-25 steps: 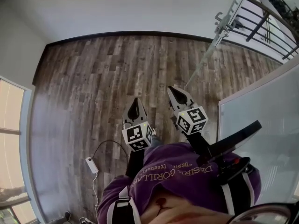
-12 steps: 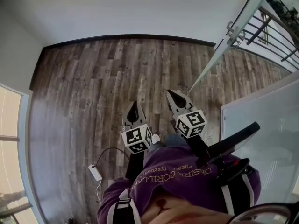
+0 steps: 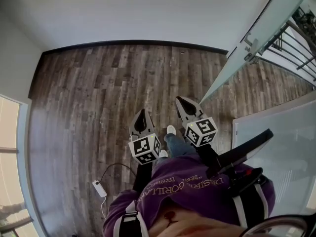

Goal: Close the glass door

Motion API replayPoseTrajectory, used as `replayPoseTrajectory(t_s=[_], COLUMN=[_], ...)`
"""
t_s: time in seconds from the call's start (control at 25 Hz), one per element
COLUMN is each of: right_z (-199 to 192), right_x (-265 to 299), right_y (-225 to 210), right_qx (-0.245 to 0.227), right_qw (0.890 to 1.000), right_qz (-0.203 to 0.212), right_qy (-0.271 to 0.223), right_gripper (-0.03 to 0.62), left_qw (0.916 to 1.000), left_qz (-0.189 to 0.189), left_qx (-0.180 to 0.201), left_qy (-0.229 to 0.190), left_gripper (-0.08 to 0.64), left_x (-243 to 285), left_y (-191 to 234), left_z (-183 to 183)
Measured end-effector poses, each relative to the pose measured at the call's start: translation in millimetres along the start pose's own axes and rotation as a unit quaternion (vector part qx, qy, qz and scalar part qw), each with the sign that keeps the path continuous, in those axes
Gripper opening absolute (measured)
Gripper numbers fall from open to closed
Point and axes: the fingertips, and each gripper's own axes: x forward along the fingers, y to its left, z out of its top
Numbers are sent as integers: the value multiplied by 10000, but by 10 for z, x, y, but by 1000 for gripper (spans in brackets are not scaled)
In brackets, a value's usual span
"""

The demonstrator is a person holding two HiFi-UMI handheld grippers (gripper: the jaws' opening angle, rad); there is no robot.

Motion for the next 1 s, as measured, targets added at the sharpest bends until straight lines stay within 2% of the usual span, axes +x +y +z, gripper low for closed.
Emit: replayPoseTrajectory(t_s=[0.24,0.56,0.76,1.0], right_z=[324,569,568,624], right_x=[533,897,1062,1293], right_y=[-392,-917,-1197,-1334], right_qx=[-82,-45,18,82], right_qw=[9998,9998,9999,9999], right_qz=[118,113,4,-87], right_qy=[-107,-152,-109,-82], right_gripper=[-4,-3,-5,-4], left_qw=[9999,9998,9999,9998], left_qz=[70,-27,-80,-185], left_qx=[35,95,78,94], left_qy=[-124,-153,-97,8], left_gripper=[0,0,0,0], left_x=[614,1271,1600,1883], left_y=[-13,-245,-323,-296], left_z=[279,467,463,521])
